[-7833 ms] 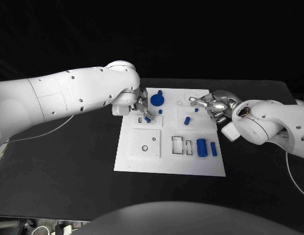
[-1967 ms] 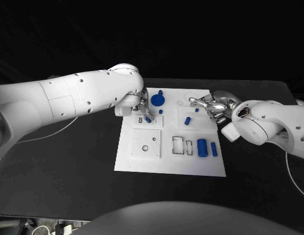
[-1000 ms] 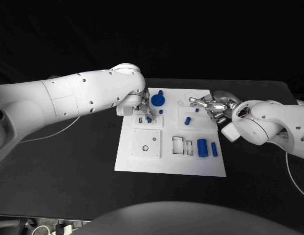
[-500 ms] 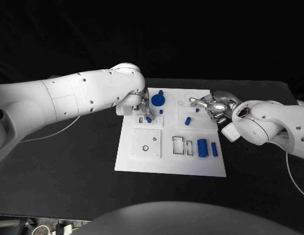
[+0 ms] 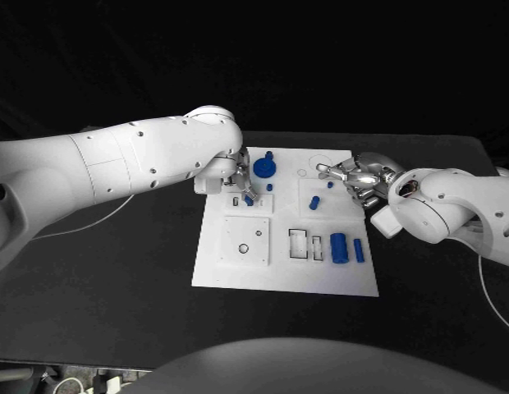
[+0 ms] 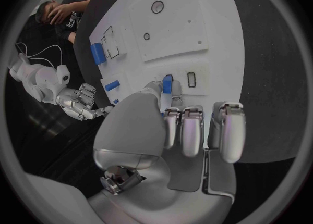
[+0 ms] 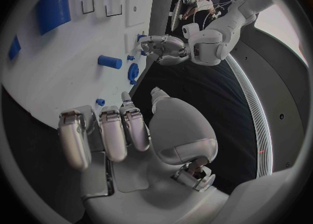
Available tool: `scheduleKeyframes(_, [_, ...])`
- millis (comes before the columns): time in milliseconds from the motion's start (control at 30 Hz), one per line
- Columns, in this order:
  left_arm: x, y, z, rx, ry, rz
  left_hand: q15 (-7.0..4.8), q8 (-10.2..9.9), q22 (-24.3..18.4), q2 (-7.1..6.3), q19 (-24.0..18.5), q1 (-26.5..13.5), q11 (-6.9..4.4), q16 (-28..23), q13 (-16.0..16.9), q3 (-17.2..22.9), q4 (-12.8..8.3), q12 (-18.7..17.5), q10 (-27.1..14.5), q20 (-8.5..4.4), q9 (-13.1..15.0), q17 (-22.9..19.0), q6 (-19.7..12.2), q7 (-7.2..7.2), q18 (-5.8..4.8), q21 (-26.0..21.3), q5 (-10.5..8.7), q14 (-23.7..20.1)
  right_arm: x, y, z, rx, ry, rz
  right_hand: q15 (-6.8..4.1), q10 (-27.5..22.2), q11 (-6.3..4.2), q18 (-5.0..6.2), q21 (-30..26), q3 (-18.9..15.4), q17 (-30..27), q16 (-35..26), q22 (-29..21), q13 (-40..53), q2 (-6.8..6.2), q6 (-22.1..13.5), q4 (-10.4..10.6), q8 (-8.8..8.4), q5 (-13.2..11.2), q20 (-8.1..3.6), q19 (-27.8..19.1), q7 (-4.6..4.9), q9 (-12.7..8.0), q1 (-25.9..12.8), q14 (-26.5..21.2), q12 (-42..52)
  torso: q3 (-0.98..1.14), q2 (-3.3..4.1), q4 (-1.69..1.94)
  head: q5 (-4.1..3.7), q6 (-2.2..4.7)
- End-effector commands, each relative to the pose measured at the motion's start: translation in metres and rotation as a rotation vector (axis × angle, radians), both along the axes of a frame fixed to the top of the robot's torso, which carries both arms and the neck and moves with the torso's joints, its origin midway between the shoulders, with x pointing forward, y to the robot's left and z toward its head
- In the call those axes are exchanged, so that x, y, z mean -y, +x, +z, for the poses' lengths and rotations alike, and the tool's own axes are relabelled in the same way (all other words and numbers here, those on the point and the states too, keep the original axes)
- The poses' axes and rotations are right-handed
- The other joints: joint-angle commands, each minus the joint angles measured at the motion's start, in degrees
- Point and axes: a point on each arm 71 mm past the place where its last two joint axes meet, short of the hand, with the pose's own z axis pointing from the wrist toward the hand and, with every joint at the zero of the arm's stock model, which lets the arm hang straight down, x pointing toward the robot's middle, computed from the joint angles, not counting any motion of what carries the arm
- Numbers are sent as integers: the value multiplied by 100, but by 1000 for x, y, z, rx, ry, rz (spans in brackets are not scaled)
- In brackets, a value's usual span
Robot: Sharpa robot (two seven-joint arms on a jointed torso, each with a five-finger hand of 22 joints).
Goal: Assemble the parts on the task board
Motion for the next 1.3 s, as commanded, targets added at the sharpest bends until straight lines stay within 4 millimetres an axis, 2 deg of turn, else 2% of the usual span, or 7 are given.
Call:
scheduleKeyframes(33, [-7, -2, -1, -27, 111, 72, -41, 12, 1509, 16, 603, -3, -23, 15, 1503, 34, 0, 13, 586, -40, 14, 1510, 422, -365, -86, 14, -20, 617, -2, -1, -1, -3, -2, 17, 49, 615, 44, -38, 26, -37, 1509, 23, 1508, 1506, 45, -37, -4, 35, -5, 36, 610, 146, -7, 10, 608, 0, 1, -3, -1, 38, 1])
scheduleKeyframes(333, [-10, -1, -1, -18, 129, 72, -18, -107, 1509, -166, 603, -333, 20, 15, 1503, -81, -1, 13, 586, -41, 104, 1510, 318, -322, -86, 14, -72, 617, -2, -1, -1, -2, -1, 18, 49, 615, 44, -38, 26, -37, 1509, 23, 1508, 1506, 45, -37, -4, 35, -5, 36, 610, 146, -7, 10, 608, 0, 2, -2, 3, 37, 1])
scheduleKeyframes(433, [-10, -1, 0, -4, 145, 66, 14, -148, 1509, -270, 603, -673, 50, 15, 1503, -286, 3, 13, 586, -23, 157, 1510, 297, -285, -86, 14, -463, 617, -2, -1, -1, -2, -1, 18, 52, 615, 46, -38, 26, -40, 1509, 23, 1508, 1506, 50, -39, -4, 35, -5, 39, 610, 149, -7, 13, 608, 0, 1, -1, 0, 45, 1])
scheduleKeyframes(700, [-10, -1, 0, 10, 152, 64, 51, -212, 1509, -468, 603, -1128, 72, 15, 1503, -626, 25, 13, 586, 17, 251, 1510, 349, -258, -86, 14, -808, 617, -2, -1, -1, -2, -1, 17, 52, 615, 46, -38, 26, -40, 1509, 23, 1508, 1506, 50, -39, -4, 35, -5, 39, 610, 149, -7, 13, 608, 0, 0, -2, -4, 43, 1])
scheduleKeyframes(1067, [-11, 1, 1, 23, 150, 74, 52, -229, 1509, -437, 603, -1223, 64, 15, 1503, -663, 25, 13, 586, 25, 282, 1510, 391, -269, -86, 14, -884, 617, -2, -1, -2, -5, -2, 17, 52, 615, 46, -38, 26, -40, 1509, 23, 1508, 1506, 50, -39, -4, 35, -5, 39, 610, 149, -7, 13, 608, 0, 2, -5, -1, 51, 1])
scheduleKeyframes(1233, [-13, 2, 2, 54, 115, 95, 56, -264, 1509, -421, 603, -1580, 70, 15, 1503, -847, 30, 13, 586, 30, 333, 1510, 421, -260, -86, 14, -939, 617, -2, -1, -2, -6, -2, 18, 52, 615, 47, -38, 26, -41, 1509, 23, 1508, 1506, 52, -40, -3, 36, -4, 40, 610, 150, -8, 13, 608, 0, -1, -1, -1, 60, 1])
scheduleKeyframes(1300, [-15, 3, 3, 87, 76, 106, 61, -268, 1509, -467, 603, -1803, 74, 15, 1503, -1047, 30, 13, 586, 34, 377, 1510, 432, -255, -86, 14, -1092, 617, -2, -1, -2, -6, -2, 18, 55, 615, 50, -38, 26, -45, 1509, 23, 1508, 1506, 59, -43, 0, 36, -3, 43, 610, 152, -9, 13, 608, 0, -1, -3, 0, 72, 1])
